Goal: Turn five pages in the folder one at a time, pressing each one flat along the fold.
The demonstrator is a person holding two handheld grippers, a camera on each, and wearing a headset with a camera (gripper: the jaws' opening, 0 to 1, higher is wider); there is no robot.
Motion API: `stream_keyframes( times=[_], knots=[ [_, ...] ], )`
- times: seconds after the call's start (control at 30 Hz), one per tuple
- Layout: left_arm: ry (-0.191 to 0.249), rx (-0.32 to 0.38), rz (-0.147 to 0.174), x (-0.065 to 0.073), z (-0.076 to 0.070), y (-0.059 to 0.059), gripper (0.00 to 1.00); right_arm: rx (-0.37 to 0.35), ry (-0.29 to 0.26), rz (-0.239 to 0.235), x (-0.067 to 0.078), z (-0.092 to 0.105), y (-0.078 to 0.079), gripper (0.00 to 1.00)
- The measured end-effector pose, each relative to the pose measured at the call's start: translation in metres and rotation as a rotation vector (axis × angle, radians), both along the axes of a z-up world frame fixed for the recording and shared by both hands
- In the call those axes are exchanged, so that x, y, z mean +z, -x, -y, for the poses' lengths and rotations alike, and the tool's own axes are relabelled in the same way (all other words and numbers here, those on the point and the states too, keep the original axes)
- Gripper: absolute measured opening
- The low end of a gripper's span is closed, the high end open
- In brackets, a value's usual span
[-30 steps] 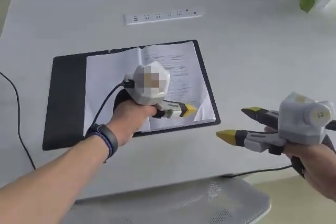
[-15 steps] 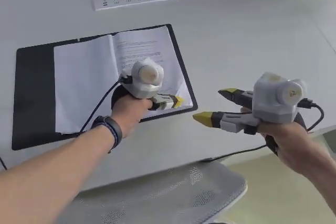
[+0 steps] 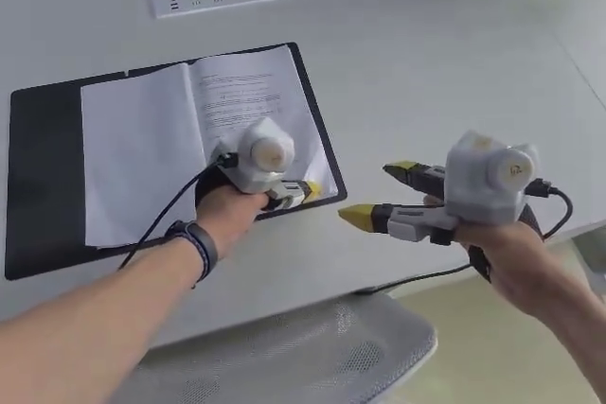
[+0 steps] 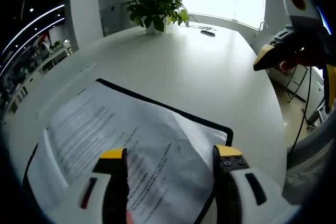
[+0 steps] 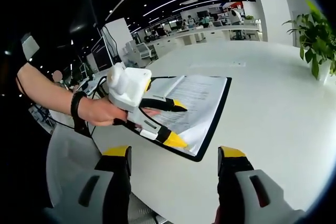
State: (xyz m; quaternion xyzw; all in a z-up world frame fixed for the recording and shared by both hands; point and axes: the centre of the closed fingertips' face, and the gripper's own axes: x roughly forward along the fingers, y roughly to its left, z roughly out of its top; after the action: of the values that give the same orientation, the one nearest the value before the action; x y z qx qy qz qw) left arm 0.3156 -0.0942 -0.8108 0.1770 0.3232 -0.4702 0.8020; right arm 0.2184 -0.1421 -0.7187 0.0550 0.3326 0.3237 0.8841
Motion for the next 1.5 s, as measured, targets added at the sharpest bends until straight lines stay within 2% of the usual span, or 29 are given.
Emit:
stream_keyframes(
  times=[0.17,0.37,0.6,0.73,0.83,0.93,1.13,1.33,1.5],
  knots=[
    [0.008,-0.002,-0.016,0.001,-0.001,-0.001,0.64,0.008,-0.009,-0.003,-0.001,-0.002,-0.004,0.65],
    [0.037,0.013,-0.044,0.004,-0.003,-0.005,0.59,0.023,-0.012,-0.004,-0.002,-0.006,-0.007,0.64],
    [0.049,0.017,-0.055,0.010,-0.004,-0.001,0.57,0.016,-0.023,-0.006,-0.006,-0.007,-0.014,0.62],
    [0.050,0.025,-0.059,0.012,-0.005,0.000,0.54,0.010,-0.047,-0.008,-0.009,-0.009,-0.024,0.60],
    [0.048,0.023,-0.057,0.013,-0.005,0.000,0.53,-0.002,-0.063,-0.014,-0.014,-0.009,-0.035,0.57],
    [0.047,0.023,-0.053,0.013,-0.005,0.001,0.53,-0.022,-0.110,-0.033,-0.020,-0.013,-0.050,0.53],
    [0.044,0.023,-0.053,0.013,-0.006,0.001,0.53,-0.038,-0.140,-0.054,-0.028,-0.018,-0.073,0.49],
    [0.043,0.020,-0.053,0.013,-0.006,0.000,0.53,-0.070,-0.198,-0.083,-0.027,-0.028,-0.084,0.45],
    [0.043,0.021,-0.051,0.013,-0.007,0.000,0.53,-0.081,-0.212,-0.129,-0.040,-0.035,-0.091,0.42]
  ],
)
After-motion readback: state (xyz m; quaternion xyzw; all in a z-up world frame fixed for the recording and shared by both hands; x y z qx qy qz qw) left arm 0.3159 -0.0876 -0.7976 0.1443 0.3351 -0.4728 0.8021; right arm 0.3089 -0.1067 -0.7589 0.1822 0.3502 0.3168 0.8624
